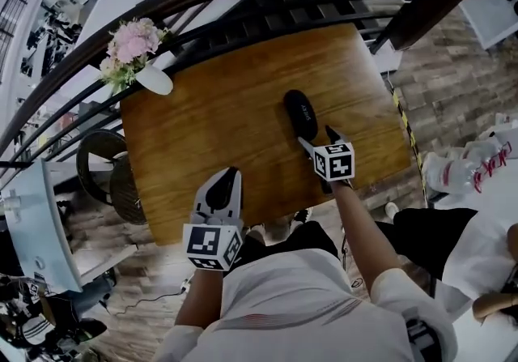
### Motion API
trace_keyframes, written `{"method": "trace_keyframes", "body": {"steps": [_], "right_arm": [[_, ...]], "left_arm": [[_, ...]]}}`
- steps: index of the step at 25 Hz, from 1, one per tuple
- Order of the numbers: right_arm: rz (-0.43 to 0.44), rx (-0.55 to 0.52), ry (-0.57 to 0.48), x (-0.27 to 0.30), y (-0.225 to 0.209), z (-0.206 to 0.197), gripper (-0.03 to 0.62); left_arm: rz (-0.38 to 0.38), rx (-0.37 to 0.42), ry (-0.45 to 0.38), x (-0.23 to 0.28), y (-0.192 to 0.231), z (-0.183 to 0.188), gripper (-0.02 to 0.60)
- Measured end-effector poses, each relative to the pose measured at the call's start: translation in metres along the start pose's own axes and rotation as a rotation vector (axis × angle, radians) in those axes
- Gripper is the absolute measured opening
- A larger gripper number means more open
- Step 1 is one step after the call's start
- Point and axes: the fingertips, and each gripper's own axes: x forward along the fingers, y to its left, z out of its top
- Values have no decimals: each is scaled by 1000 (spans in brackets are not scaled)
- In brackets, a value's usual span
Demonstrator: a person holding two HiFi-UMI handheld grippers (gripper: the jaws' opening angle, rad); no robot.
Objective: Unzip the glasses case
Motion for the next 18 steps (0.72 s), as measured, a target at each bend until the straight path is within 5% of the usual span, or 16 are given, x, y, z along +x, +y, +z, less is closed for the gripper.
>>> {"method": "trace_keyframes", "body": {"steps": [6, 10, 18], "right_arm": [[2, -7, 106, 53, -5, -16, 431], [-17, -101, 142, 64, -3, -20, 399], [-60, -121, 2, 9, -12, 4, 364]], "left_arm": [[52, -23, 23, -13, 12, -13, 32], [65, -37, 26, -18, 17, -18, 32], [-6, -12, -19, -8, 5, 5, 32]]}}
